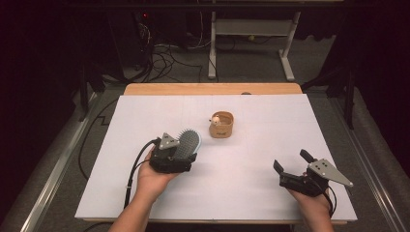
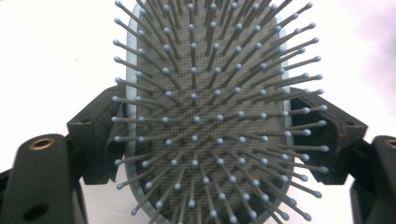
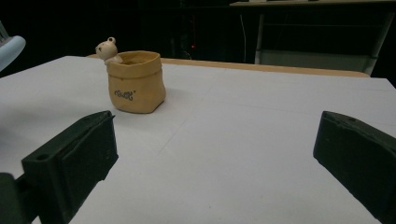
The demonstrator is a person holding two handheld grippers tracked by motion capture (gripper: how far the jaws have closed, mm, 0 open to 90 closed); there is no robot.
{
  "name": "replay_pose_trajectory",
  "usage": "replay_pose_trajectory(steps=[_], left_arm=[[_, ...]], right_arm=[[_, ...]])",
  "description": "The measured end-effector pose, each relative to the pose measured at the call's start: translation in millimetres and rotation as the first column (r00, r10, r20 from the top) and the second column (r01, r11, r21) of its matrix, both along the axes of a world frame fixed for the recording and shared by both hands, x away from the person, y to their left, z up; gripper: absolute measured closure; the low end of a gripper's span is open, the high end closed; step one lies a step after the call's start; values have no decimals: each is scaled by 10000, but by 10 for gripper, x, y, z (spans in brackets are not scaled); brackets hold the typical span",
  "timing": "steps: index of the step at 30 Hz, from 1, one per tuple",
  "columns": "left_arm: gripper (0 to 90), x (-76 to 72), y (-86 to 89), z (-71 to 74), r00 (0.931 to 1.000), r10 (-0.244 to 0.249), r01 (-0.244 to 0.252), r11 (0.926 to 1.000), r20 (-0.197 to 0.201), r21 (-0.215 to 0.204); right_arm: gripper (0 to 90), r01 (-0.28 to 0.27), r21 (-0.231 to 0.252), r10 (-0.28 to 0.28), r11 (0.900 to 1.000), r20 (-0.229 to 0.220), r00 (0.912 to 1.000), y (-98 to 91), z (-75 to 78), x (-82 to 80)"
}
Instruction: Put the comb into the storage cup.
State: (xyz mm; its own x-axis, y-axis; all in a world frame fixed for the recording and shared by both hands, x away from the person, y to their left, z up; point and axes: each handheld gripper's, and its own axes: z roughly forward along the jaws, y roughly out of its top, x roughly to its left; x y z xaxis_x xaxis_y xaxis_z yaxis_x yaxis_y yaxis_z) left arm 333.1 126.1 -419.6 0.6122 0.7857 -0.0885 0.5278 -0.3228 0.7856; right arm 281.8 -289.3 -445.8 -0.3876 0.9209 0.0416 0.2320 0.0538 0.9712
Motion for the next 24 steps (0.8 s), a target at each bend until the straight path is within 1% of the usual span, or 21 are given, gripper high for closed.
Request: replay_pose_trajectory(steps=[6, 14, 16, 18, 19, 24], left_arm=[[210, -29, 32, -16, 9989, 41, -23, 9992, 474, -389], [209, -30, 54, -13, 9965, -45, 104, 9975, 837, -701], [209, -34, 65, -12, 9950, -74, 154, 9967, 992, -799], [209, -35, 78, -13, 9942, -108, 204, 9958, 1065, -898], [209, -41, 85, -14, 9928, -88, 202, 9953, 1196, -944], [209, -65, 125, 0, 9885, -102, 290, 9919, 1506, -1236]], right_arm=[[3, -4, -40, 4, 10000, 64, 10000, 3, 3, -4], [3, 39, -28, -39, 10000, 93, 9999, -4, 7, -6], [3, 50, -26, -50, 10000, 102, 9999, -3, 8, -7], [3, 48, -42, -48, 10000, 111, 9999, -2, 10, -8], [3, 51, -51, -50, 10000, 114, 9999, -1, 11, -8], [3, 52, -95, -51, 9999, 124, 9999, 4, 12, -8]])
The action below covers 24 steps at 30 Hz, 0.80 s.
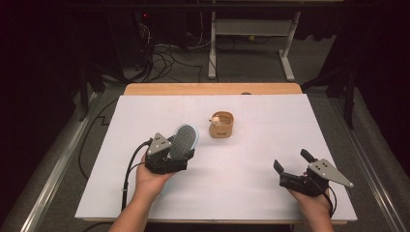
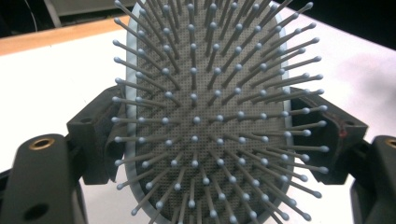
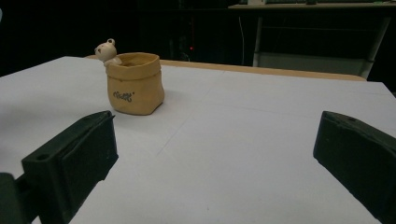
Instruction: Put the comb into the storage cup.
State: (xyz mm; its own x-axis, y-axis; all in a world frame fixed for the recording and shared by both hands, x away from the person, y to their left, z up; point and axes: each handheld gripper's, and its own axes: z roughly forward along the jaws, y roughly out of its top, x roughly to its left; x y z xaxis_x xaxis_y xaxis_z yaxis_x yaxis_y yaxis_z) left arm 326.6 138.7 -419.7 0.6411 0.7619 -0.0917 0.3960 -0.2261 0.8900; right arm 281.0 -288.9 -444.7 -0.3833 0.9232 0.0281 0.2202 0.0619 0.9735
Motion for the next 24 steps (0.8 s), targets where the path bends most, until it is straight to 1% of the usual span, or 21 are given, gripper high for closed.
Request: replay_pose_trajectory(steps=[2, 8, 12, 16, 19, 20, 21, 24], left_arm=[[209, -17, 9, 10, 9998, 14, -12, 10000, 190, -98], [209, -50, 20, 17, 9984, -22, 46, 9991, 557, -423], [209, -71, 26, 13, 9971, -59, 94, 9989, 757, -459], [208, -83, 32, 16, 9964, -133, 180, 9983, 842, -547], [209, -96, 28, 0, 9957, -202, 243, 9987, 910, -452], [208, -100, 29, -9, 9955, -245, 291, 9984, 916, -487], [208, -108, 29, -16, 9950, -264, 314, 9982, 962, -508], [208, -138, 36, -31, 9915, -326, 399, 9976, 1260, -558]], right_arm=[[3, 0, -11, 0, 10000, 3, 10000, 1, 0, 0], [3, 14, 7, -14, 10000, -42, 10000, 6, -5, 0], [3, 28, 10, -28, 10000, -38, 10000, 3, -6, 1], [3, 52, -3, -52, 10000, -69, 10000, -1, -12, 5], [3, 41, 4, -41, 10000, -47, 10000, -3, -11, 3], [3, 51, 12, -51, 10000, -53, 10000, -2, -11, 3], [3, 44, 20, -44, 10000, -61, 10000, -2, -11, 4], [3, 37, 26, -36, 10000, -63, 10000, -1, -11, 4]])
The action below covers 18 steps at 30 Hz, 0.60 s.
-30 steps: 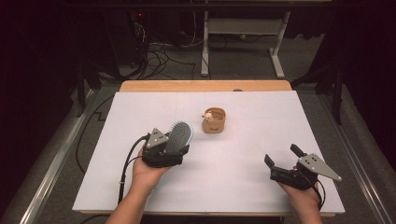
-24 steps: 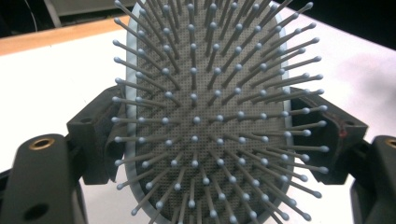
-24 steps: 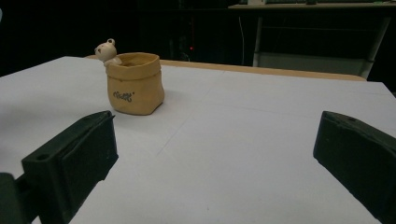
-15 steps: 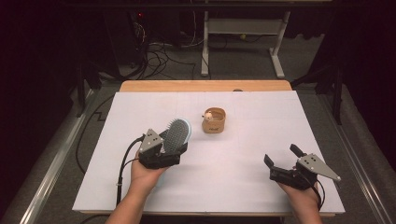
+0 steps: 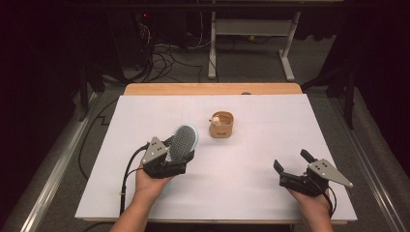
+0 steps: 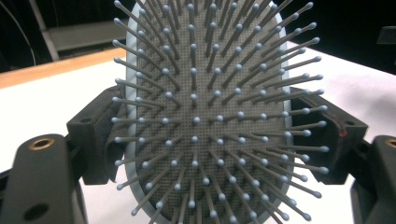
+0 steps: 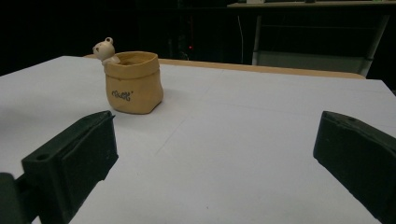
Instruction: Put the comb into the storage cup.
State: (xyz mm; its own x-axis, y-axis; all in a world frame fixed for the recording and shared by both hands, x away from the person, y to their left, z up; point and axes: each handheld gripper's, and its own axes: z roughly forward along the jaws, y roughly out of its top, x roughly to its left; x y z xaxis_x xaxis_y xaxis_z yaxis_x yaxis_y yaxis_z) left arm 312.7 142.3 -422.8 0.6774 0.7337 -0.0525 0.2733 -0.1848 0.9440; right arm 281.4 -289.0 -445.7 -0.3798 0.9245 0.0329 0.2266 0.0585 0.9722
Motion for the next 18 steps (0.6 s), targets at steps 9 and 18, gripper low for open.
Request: replay_pose_trajectory(steps=[9, 18], left_arm=[[208, -46, 4, -2, 9993, -125, 139, 9990, 339, -433], [208, -59, 37, 13, 9982, -187, 234, 9962, 568, -838]], right_arm=[[3, -56, -1, 56, 10000, 11, 10000, 12, 0, 1], [2, -150, -64, 151, 9999, 53, 9999, 32, 3, 2]])
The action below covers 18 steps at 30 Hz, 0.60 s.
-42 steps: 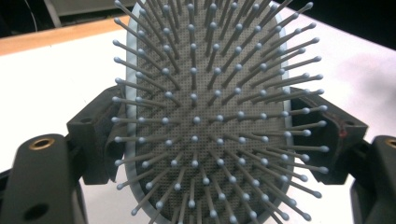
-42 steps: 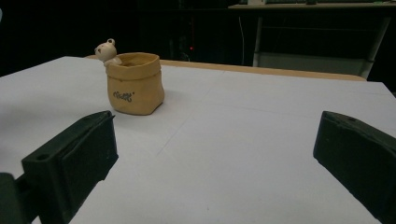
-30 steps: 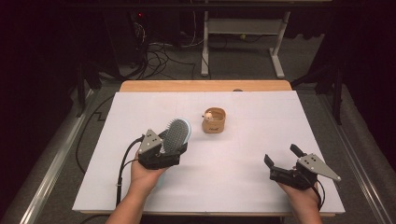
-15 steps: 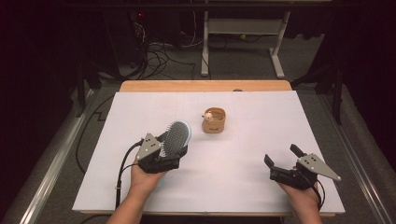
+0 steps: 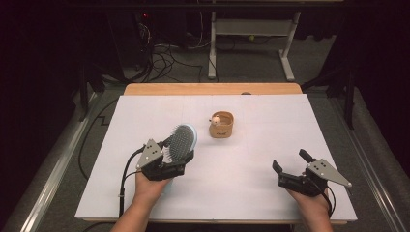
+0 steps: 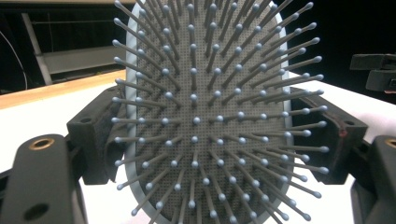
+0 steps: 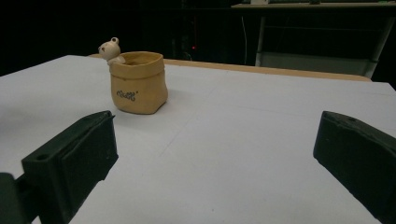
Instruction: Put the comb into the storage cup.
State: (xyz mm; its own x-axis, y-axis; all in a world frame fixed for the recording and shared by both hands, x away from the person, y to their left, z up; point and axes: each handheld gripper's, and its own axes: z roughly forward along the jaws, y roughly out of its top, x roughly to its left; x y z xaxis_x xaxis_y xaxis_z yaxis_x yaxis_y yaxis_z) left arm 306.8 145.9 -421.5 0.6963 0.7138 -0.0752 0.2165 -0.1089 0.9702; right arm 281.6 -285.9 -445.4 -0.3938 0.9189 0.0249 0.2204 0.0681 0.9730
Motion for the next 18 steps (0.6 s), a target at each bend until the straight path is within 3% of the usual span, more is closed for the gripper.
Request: replay_pose_trajectory(steps=[18], left_arm=[[209, -29, -72, 33, 9991, -33, 32, 10000, 434, 11]], right_arm=[[2, -887, -341, 884, 9955, -110, 9960, 353, -7, 97]])
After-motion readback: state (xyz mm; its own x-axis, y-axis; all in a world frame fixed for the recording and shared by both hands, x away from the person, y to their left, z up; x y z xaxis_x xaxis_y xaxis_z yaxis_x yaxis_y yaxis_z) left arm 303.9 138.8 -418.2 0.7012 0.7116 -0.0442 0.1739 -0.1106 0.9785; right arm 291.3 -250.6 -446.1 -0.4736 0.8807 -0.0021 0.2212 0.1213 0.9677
